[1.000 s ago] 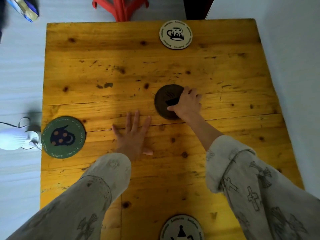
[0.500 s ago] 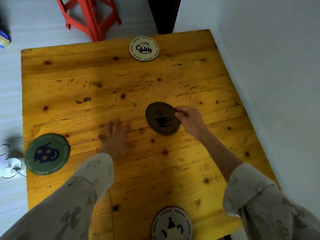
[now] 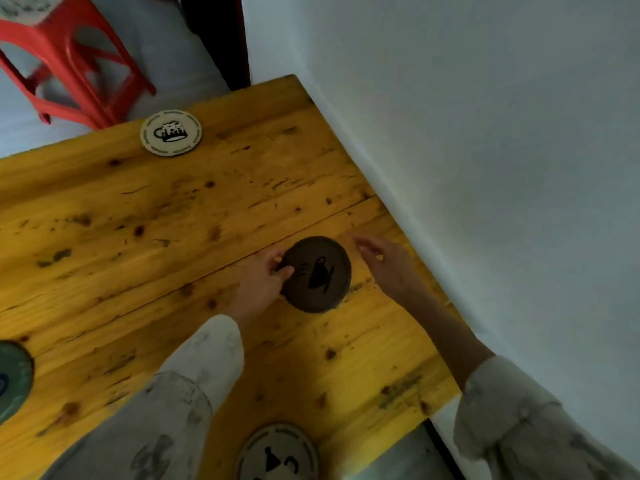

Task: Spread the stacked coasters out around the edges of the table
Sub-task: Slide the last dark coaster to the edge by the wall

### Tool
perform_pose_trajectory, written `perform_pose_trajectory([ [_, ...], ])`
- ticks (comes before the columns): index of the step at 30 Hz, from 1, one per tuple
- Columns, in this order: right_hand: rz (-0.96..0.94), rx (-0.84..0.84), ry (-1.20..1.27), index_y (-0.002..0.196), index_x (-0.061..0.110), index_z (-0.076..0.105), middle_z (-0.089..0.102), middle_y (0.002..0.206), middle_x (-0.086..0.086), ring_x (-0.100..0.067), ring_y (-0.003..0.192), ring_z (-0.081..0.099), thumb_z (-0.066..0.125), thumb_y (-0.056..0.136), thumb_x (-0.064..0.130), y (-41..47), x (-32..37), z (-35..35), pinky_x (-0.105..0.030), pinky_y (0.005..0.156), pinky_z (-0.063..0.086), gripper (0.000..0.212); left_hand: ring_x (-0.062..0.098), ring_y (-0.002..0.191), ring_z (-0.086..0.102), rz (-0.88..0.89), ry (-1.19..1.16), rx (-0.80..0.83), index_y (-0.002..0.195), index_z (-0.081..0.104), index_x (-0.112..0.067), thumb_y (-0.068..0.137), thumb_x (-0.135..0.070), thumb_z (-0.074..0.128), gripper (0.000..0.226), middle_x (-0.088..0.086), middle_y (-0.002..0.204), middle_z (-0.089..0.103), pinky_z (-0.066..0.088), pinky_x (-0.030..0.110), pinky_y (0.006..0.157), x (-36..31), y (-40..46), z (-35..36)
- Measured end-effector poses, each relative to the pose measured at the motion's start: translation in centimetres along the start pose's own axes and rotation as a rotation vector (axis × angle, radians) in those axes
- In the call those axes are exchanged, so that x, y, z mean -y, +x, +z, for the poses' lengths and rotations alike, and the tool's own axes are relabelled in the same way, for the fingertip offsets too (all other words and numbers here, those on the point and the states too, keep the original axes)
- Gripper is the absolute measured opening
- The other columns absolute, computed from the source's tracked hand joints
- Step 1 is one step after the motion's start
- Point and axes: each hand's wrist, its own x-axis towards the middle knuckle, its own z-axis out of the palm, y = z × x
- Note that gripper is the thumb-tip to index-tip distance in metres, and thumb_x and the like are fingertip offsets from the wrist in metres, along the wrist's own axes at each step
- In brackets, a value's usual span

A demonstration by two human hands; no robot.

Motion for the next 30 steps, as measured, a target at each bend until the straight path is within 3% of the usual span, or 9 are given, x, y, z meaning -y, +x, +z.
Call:
perform_pose_trajectory([
  [4,0.071,0.113,-0.379,0.140,0.017,0.036,0.035,0.150,-0.012,-0.029,0.137,0.032,0.049,0.092,0.021,-0.8,-6.8,-1.2,-0.037,0.110,0.029,0.051,0.035,0.117,0.051,-0.296,-0.403,-0.114,0.122,0.045,-0.011,0.087,-0.005,0.052,0.036,0.016,0.136,0.046,0.052,0.037,0.060,-0.2,3.2,4.3],
  [7,0.001,0.294,-0.626,0.147,0.025,0.015,0.007,0.159,-0.007,-0.028,0.146,0.006,0.058,0.085,0.037,-0.8,-10.0,-1.4,-0.043,0.118,0.020,0.077,0.033,0.119,0.049,-0.356,-0.493,-0.133,0.118,0.047,-0.016,0.086,-0.004,0.053,0.035,0.011,0.137,0.045,0.051,0.032,0.052,-0.6,5.5,6.9],
  [11,-0.053,0.408,-0.724,0.147,0.028,-0.004,-0.016,0.158,-0.006,-0.029,0.146,-0.013,0.062,0.076,0.052,-0.5,-11.8,-1.5,-0.045,0.120,0.004,0.100,0.035,0.120,0.048,-0.348,-0.507,-0.150,0.120,0.045,-0.014,0.086,-0.003,0.052,0.036,0.013,0.139,0.043,0.053,0.036,0.063,-2.0,7.9,9.4],
  [14,-0.066,0.441,-0.735,0.146,0.029,-0.012,-0.024,0.156,-0.006,-0.029,0.144,-0.020,0.063,0.073,0.055,-0.4,-12.4,-1.4,-0.046,0.120,-0.002,0.107,0.034,0.115,0.053,-0.233,-0.184,-0.219,0.130,0.041,-0.009,0.088,-0.011,0.052,0.043,0.013,0.137,0.045,0.054,0.038,0.073,-2.6,9.1,10.3],
  [16,-0.069,0.469,-0.749,0.145,0.029,-0.016,-0.029,0.154,-0.006,-0.030,0.142,-0.023,0.065,0.071,0.056,-0.2,-12.5,-1.4,-0.048,0.119,-0.003,0.113,0.036,0.112,0.054,-0.060,0.353,-0.259,0.132,0.038,-0.009,0.087,-0.023,0.054,0.050,0.016,0.137,0.043,0.052,0.045,0.085,-2.3,9.3,10.3],
  [18,-0.071,0.490,-0.769,0.144,0.028,-0.019,-0.031,0.153,-0.006,-0.031,0.142,-0.024,0.067,0.069,0.056,-0.2,-12.6,-1.3,-0.050,0.119,-0.003,0.118,0.040,0.123,0.040,0.082,0.743,-0.299,0.137,0.028,-0.011,0.083,-0.034,0.059,0.066,0.020,0.142,0.030,0.041,0.050,0.097,-1.4,9.0,10.0],
  [21,-0.065,0.493,-0.780,0.143,0.029,-0.020,-0.031,0.153,-0.006,-0.031,0.142,-0.024,0.070,0.066,0.055,-0.2,-12.6,-1.3,-0.050,0.119,-0.002,0.122,0.038,0.139,0.008,0.300,0.989,-0.150,0.143,0.008,-0.027,0.080,-0.049,0.055,0.082,0.014,0.153,0.006,0.021,0.053,0.109,-0.4,8.9,9.8],
  [24,-0.064,0.487,-0.800,0.143,0.030,-0.021,-0.032,0.153,-0.006,-0.031,0.142,-0.024,0.071,0.065,0.056,-0.2,-12.6,-1.1,-0.050,0.119,-0.002,0.123,0.029,0.142,-0.016,0.435,1.184,0.091,0.142,0.001,-0.038,0.085,-0.055,0.038,0.071,0.003,0.156,-0.015,0.003,0.051,0.116,0.5,9.8,9.6],
  [30,-0.055,0.482,-0.782,0.142,0.030,-0.023,-0.033,0.152,-0.005,-0.030,0.141,-0.027,0.071,0.065,0.054,-0.2,-12.7,-1.1,-0.050,0.117,-0.007,0.124,0.029,0.143,-0.010,0.430,1.207,0.041,0.142,0.003,-0.040,0.085,-0.060,0.029,0.066,0.005,0.157,-0.007,0.001,0.049,0.116,0.5,10.7,10.5],
])
